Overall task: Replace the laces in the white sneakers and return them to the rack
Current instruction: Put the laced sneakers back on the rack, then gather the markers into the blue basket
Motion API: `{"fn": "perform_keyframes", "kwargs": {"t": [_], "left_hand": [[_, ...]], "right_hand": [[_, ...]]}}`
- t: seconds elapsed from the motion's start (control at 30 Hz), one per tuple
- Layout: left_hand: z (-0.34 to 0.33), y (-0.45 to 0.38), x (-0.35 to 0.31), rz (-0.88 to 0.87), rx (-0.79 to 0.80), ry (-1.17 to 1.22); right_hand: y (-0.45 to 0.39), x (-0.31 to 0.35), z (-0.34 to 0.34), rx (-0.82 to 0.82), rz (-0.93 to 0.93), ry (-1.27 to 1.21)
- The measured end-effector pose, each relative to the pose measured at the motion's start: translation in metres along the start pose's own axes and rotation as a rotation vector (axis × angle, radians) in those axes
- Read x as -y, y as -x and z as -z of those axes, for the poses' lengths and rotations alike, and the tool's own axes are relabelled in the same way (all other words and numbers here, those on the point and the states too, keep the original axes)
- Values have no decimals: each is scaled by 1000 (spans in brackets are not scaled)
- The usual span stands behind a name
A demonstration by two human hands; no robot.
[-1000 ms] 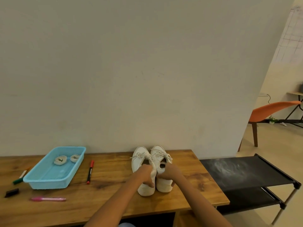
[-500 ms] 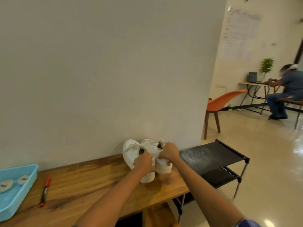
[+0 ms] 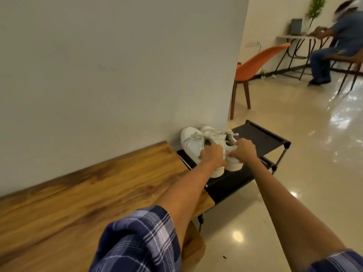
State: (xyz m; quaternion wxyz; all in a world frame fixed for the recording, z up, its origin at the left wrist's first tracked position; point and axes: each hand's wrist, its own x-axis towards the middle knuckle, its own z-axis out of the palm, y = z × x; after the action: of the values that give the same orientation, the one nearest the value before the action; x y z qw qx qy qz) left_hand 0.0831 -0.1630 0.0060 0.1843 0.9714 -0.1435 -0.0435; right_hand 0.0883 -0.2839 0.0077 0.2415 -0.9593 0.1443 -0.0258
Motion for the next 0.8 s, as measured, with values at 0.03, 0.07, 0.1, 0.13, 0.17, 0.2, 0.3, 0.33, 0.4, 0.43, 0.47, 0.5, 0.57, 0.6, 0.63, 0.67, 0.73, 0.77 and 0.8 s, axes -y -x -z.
{"fn": "perform_keyframes", "kwargs": {"t": [0.03,0.07,0.1,0.13,0.17,0.2,0.3,0.33,0.4,0.43,0.47,0.5,0.57,0.6,0.63,0.67,0.73,0.77,0.8], "left_hand": [[-14,-4,4,3,15,-9],[-29,-8,7,9,29,-10],[-36,-14,10,6,23,-10],[-41,-18,11,2,28,-10],[-42,-22,12,-6,46,-10],[-41,-24,12,-17,66,-6],[-37,-20,12,-24,100,-10],[-37,-19,15,-21,120,8],[-34,-12,23,-36,130,88],[-29,-7,28,-48,124,134],[-20,0,34,-55,90,174],[-11,3,41,-49,41,191],[11,15,56,8,-42,171],[23,23,63,43,-80,161],[38,33,74,78,-129,163],[52,45,83,100,-175,168],[80,75,107,151,-272,180],[91,92,120,177,-306,175],[104,118,141,228,-338,162]], "right_hand": [[0,-6,-12,22,-6,4],[-1,-13,-26,33,-11,10],[-4,-17,-34,25,-4,20],[-7,-20,-40,24,-2,41],[-10,-19,-42,20,5,69],[-13,-17,-42,20,9,91],[-13,-14,-46,67,-31,143],[-10,-12,-49,75,-61,148],[-2,-6,-49,99,-115,181],[2,-1,-47,116,-147,195],[9,9,-41,124,-171,196],[14,19,-36,110,-170,205],[26,49,-27,15,-67,283],[34,64,-24,-32,1,327],[42,85,-24,-65,75,334],[50,104,-25,-74,136,301],[73,147,-30,-52,277,200],[86,168,-35,-41,338,154],[105,197,-42,-9,415,119]]}}
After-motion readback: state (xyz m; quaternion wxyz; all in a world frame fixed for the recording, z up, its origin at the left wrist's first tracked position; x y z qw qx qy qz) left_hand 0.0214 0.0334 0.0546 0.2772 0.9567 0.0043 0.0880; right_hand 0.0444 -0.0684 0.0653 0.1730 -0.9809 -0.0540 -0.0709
